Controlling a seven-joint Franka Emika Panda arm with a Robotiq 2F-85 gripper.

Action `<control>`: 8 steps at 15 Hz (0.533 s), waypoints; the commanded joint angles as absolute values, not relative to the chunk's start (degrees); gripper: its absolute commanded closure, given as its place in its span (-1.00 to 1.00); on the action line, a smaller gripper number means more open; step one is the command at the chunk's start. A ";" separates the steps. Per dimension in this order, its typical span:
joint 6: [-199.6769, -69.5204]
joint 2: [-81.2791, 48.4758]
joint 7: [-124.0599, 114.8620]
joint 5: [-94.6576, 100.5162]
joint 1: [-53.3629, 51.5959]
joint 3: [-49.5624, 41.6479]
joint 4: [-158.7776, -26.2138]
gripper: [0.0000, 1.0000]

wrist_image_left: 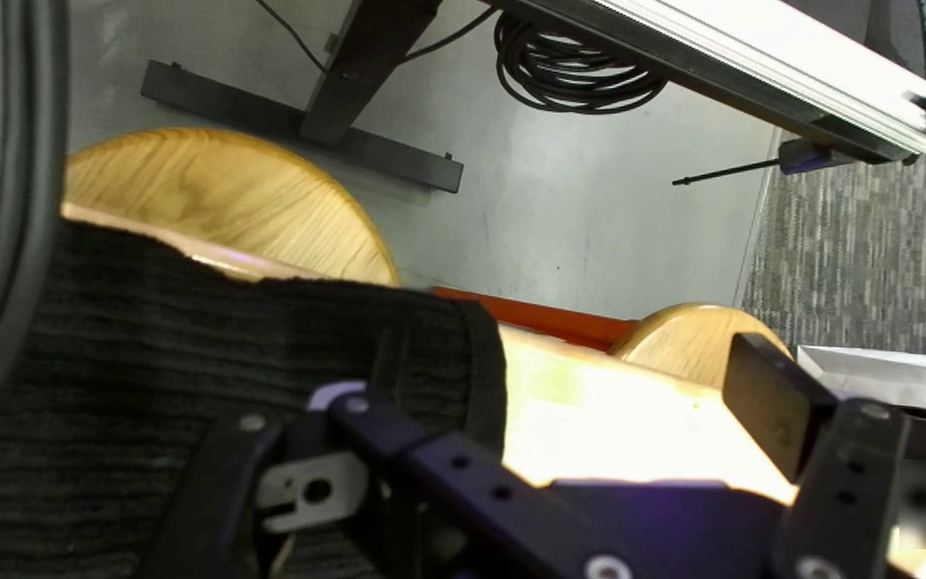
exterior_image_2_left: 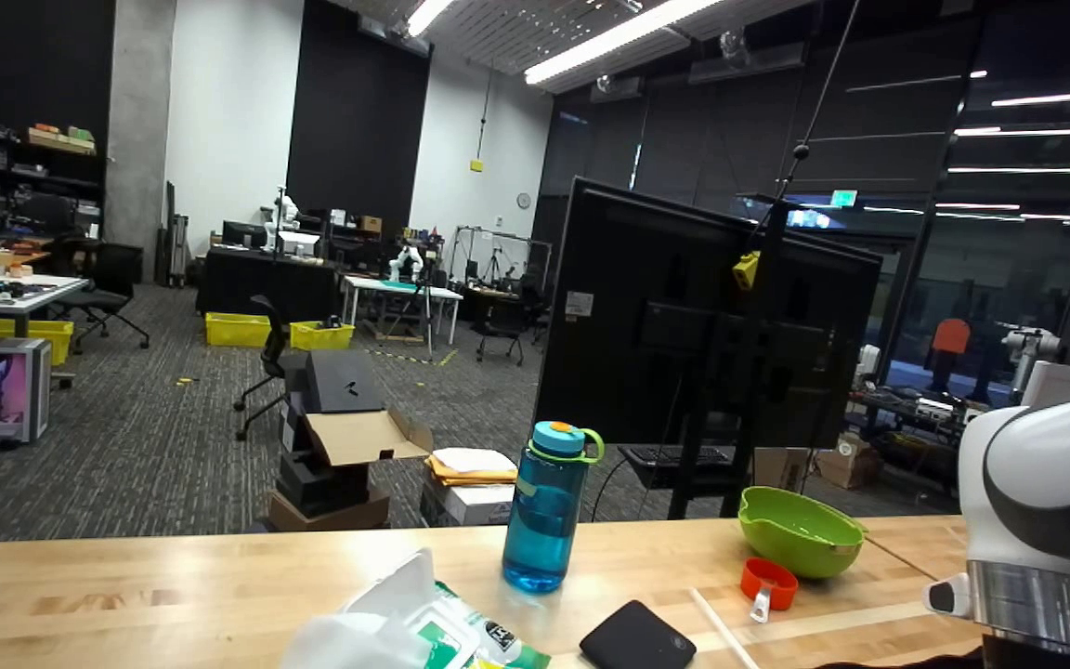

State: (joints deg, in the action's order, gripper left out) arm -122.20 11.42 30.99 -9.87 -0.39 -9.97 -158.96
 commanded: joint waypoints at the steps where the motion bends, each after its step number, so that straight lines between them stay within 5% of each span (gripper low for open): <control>1: -122.45 9.17 32.96 -10.77 0.27 -9.45 -158.85 -1.00; 8: -122.57 6.14 36.53 -11.25 0.75 -9.06 -158.78 -1.00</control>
State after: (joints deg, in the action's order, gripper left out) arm -122.26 7.32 34.05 -9.87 -0.05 -9.97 -158.90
